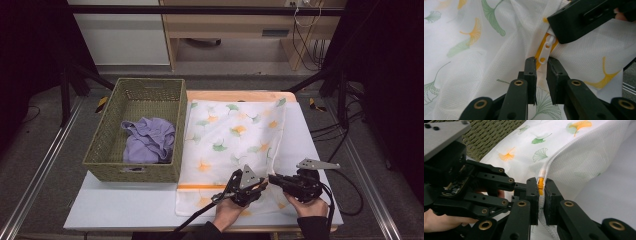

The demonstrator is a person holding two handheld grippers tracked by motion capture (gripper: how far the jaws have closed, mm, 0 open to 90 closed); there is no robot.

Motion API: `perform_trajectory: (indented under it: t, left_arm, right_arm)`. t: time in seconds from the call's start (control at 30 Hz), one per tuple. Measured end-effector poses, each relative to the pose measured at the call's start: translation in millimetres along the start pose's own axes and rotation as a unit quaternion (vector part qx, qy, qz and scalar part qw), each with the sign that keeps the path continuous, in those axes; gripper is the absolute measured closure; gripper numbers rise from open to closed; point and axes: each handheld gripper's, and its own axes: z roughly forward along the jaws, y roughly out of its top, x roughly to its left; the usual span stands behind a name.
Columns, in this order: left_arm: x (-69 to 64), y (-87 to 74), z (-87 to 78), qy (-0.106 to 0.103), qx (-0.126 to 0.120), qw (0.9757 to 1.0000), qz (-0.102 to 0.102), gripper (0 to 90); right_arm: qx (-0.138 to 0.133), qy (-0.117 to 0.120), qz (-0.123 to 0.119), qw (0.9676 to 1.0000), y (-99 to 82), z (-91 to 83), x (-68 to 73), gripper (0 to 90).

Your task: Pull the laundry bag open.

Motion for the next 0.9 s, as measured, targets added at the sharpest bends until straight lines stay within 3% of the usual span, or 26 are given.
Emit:
perform_trajectory:
  t: [0.37, 0.67, 0.9]
  left_arm:
    - [-6.4, 0.5, -12.7, -0.002, -0.022, 0.9998, 0.005, 81.3]
    - [-7.8, 0.3, -13.0, -0.002, -0.019, 0.9998, 0.006, 81.3]
    - [-8.4, 0.9, -15.4, 0.010, -0.010, 0.9998, 0.010, 81.9]
  right_arm:
    - [0.003, 0.000, 0.009, 1.0000, -2.2, 0.2, -2.8, 83.9]
    - [0.009, -0.001, 0.009, 0.9999, -2.6, 1.5, -2.4, 83.9]
    - [0.015, 0.001, 0.007, 0.9999, -2.8, 3.9, -1.3, 83.9]
